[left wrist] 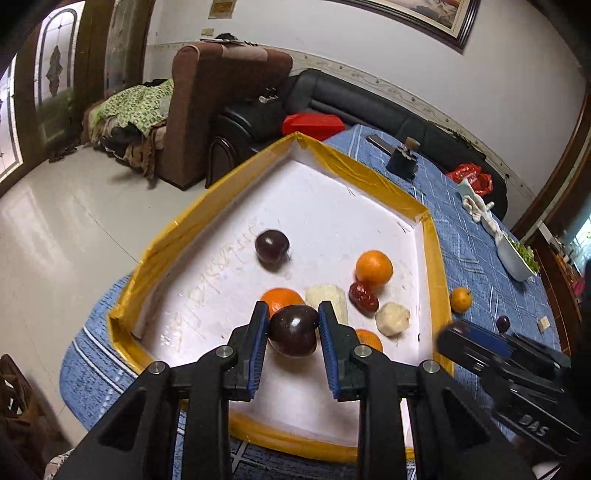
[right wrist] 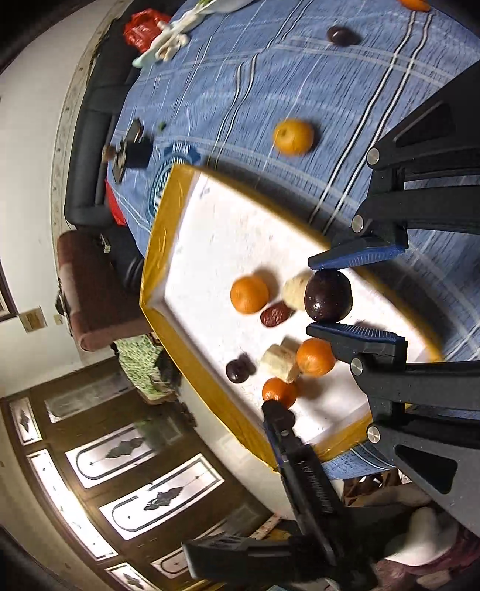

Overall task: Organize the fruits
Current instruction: 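Carry both plums over the tray and release them, then move both open tools back toward the two remaining oranges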

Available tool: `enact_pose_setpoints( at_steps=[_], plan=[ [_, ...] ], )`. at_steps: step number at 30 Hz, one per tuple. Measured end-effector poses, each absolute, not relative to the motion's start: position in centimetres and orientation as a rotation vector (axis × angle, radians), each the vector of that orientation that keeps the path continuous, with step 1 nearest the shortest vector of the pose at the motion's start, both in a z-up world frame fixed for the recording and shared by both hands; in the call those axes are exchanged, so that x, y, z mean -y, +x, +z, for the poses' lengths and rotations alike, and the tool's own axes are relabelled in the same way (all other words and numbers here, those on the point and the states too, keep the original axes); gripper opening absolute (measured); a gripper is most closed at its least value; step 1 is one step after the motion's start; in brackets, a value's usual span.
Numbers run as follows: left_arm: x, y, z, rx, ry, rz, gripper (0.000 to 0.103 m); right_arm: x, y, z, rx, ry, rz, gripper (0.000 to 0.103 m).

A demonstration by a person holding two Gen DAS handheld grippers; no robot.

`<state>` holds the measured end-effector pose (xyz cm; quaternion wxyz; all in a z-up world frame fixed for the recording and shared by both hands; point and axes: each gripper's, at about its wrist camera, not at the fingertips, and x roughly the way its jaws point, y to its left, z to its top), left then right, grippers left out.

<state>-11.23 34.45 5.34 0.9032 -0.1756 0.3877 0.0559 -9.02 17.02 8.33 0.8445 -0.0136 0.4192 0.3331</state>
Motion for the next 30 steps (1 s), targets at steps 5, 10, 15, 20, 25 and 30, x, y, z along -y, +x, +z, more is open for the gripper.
enact_pose_setpoints(
  at_steps=[5,10,15,20,25,30],
  plan=[
    [-35.0,-12.0,6.0,-0.769,-0.39,0.102,0.058,-19.2,-8.5,7.3,-0.912,-0.072,0.691,0.033],
    [-36.0,-12.8,7.1,-0.731,-0.427,0.115,0.071,-19.7,-8.5,7.1,-0.908,-0.073,0.691,0.033],
    [-35.8,-13.0,7.5,-0.721,-0.418,0.132,0.078,-19.2,-8.8,7.5,-0.891,-0.055,0.687,0.051],
    [-34.6,-13.3,8.2,-0.719,-0.392,0.118,0.083,-18.2,-9.3,8.3,-0.868,-0.031,0.677,0.052],
    [-33.0,-13.4,8.9,-0.743,-0.317,0.133,0.084,-15.0,-10.6,9.5,-0.83,0.036,0.639,0.056],
    [-31.2,-13.2,9.1,-0.756,-0.251,0.136,0.084,-10.8,-12.0,9.6,-0.814,0.133,0.583,0.061]
  ],
)
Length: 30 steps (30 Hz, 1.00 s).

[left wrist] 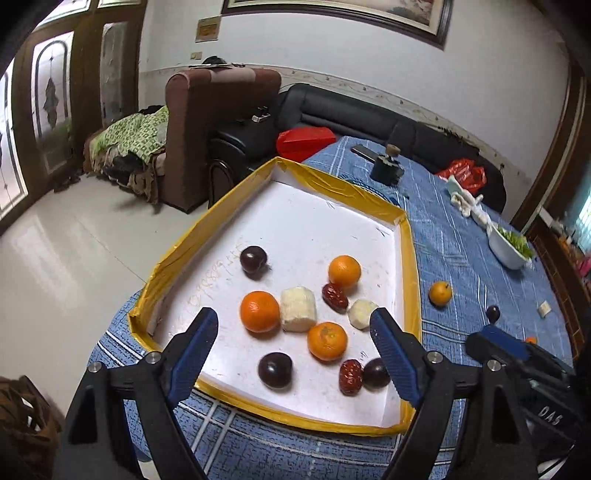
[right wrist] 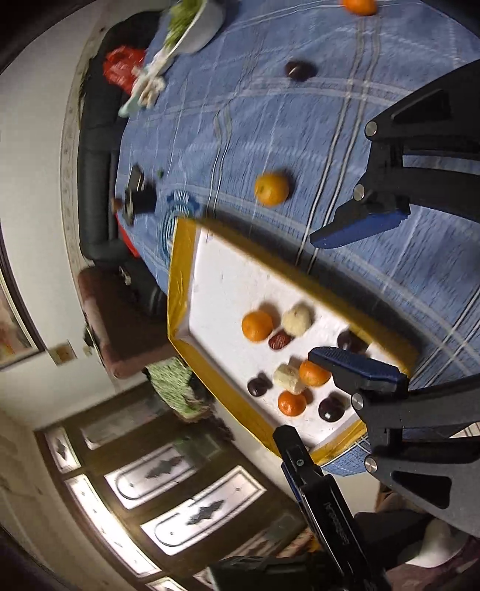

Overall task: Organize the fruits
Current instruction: 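Move both open tools back toward the two remaining oranges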

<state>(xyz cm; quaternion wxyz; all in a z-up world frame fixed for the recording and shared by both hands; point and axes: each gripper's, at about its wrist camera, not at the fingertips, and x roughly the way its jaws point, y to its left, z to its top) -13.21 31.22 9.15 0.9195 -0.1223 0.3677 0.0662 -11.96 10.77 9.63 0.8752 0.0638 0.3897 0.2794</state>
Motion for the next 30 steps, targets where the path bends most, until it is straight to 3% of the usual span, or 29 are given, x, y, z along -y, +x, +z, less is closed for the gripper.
enact_pose_setpoints(
  at_steps=[21,30],
  plan=[
    [-24.0,-12.6,10.2,-0.783,-0.074,0.116,0.084,3.8,-12.6,7.3,-0.835,0.356,0.369,0.064],
    [-23.6,-12.5,10.1,-0.795,-0.132,0.06,0.084,10.1,-13.6,6.1,-0.832,0.372,0.244,0.064]
  ],
)
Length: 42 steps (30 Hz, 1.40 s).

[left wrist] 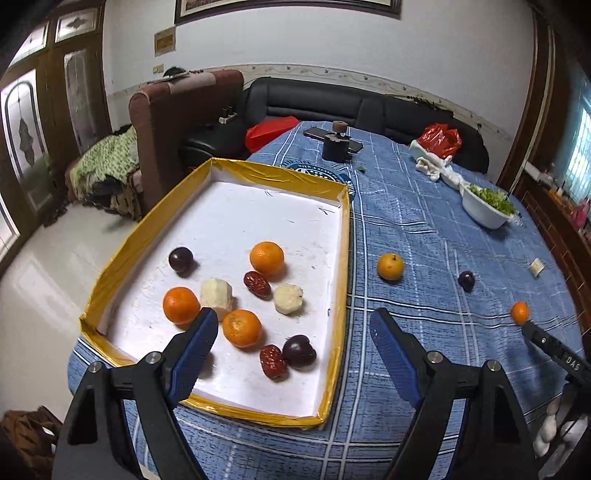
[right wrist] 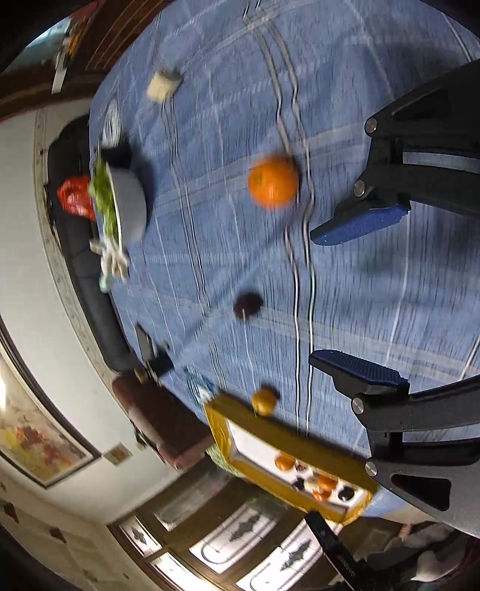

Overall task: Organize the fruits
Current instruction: 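Move both open tools back toward the two remaining oranges, then grasp an orange with the left tool while the right tool grasps an orange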

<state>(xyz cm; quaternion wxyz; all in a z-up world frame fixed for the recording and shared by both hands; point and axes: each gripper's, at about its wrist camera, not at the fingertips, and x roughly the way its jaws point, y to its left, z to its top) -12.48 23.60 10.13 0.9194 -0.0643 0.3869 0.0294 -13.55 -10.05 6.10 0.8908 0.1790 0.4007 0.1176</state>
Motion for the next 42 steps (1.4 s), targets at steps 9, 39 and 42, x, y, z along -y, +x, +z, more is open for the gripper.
enact_pose_setpoints(
  at_steps=[9,39,42],
  plan=[
    [-22.4,-11.5,8.8,-0.81,-0.194,-0.062,0.084,15.7,-14.4,4.8,-0.859,0.417,0.108,0.066],
    [-11.5,2.2,3.4,-0.984,0.114,-0.19,0.083,13.5,-7.8,3.7,-0.856,0.307,0.146,0.067],
    [-11.1,2.6,2.5,-0.989,0.134,-0.199,0.076,13.4,-7.8,3.7,-0.859,0.302,0.147,0.067]
  ],
)
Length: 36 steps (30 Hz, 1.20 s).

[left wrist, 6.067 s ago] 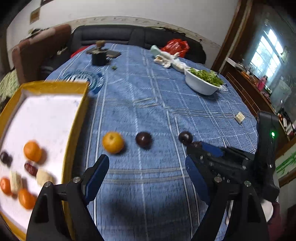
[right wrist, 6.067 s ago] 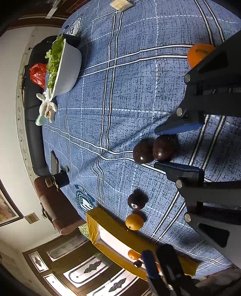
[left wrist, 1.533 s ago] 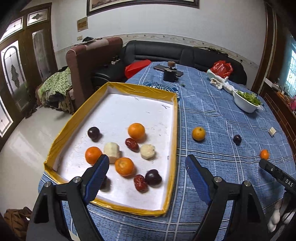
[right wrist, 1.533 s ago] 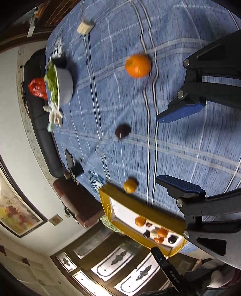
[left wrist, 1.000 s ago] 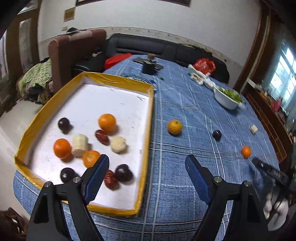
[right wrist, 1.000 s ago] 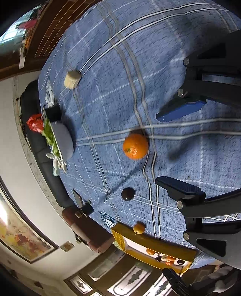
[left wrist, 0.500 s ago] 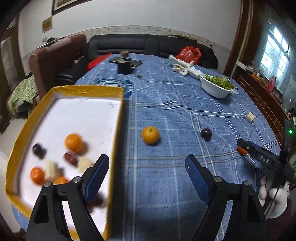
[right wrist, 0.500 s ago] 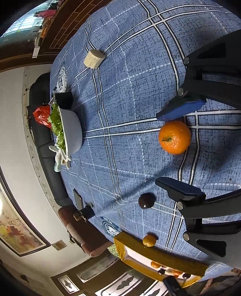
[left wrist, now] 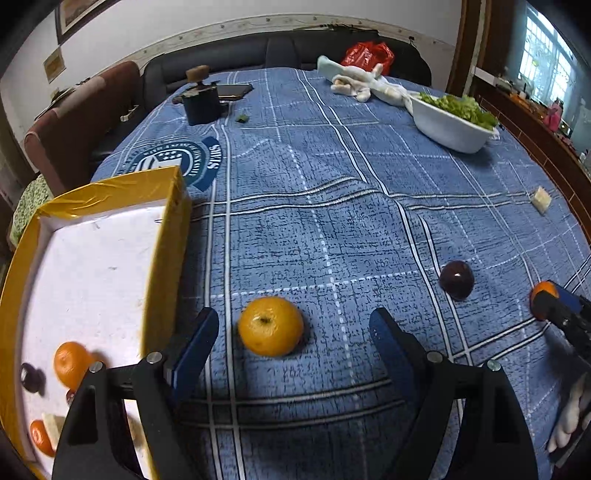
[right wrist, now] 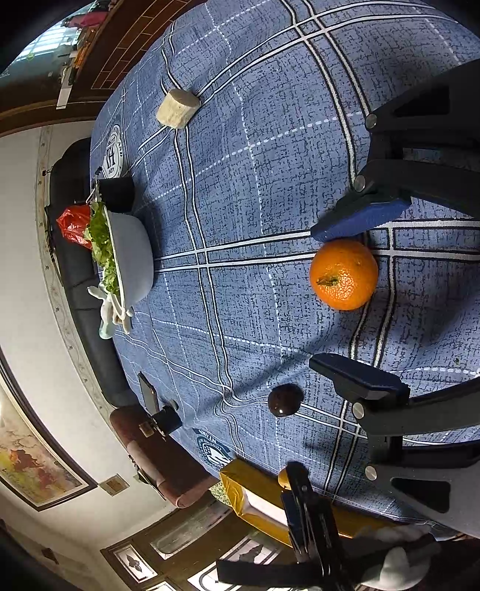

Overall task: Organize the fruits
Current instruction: 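Grasp an orange with the left tool while the right tool grasps an orange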

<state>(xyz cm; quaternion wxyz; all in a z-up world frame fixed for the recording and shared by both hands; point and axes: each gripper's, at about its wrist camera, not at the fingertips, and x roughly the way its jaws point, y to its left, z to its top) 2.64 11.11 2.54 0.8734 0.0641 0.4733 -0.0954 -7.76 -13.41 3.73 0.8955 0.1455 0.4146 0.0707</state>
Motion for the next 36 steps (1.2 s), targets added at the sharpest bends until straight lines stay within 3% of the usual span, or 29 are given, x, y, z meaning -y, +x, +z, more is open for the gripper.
enact_pose_setpoints(
  at_steps=[1,3,4,8,21,36],
  plan=[
    [-11.0,2.8,2.3,-0.994,0.139,-0.199,0.059,13.4,-7.7,3.7,-0.86,0.301,0.147,0.067],
    [-10.8,2.8,1.9,-0.999,0.137,-0.193,0.036,13.4,-7.6,3.7,-0.859,0.3,0.145,0.065],
    [-10.9,2.7,1.9,-0.991,0.116,-0.201,0.033,13.4,-7.7,3.7,-0.858,0.298,0.14,0.063],
    [-11.2,2.2,2.0,-0.982,0.071,-0.195,0.033,13.6,-7.5,3.6,-0.864,0.28,0.108,0.04],
    [-13.5,-3.5,5.9,-0.895,-0.134,-0.233,0.033,13.8,-8.1,4.1,-0.829,0.293,0.131,0.04],
    [-21.9,-10.7,9.5,-0.757,-0.218,-0.108,0.033,14.2,-8.1,3.7,-0.839,0.301,0.084,0.04]
  ],
)
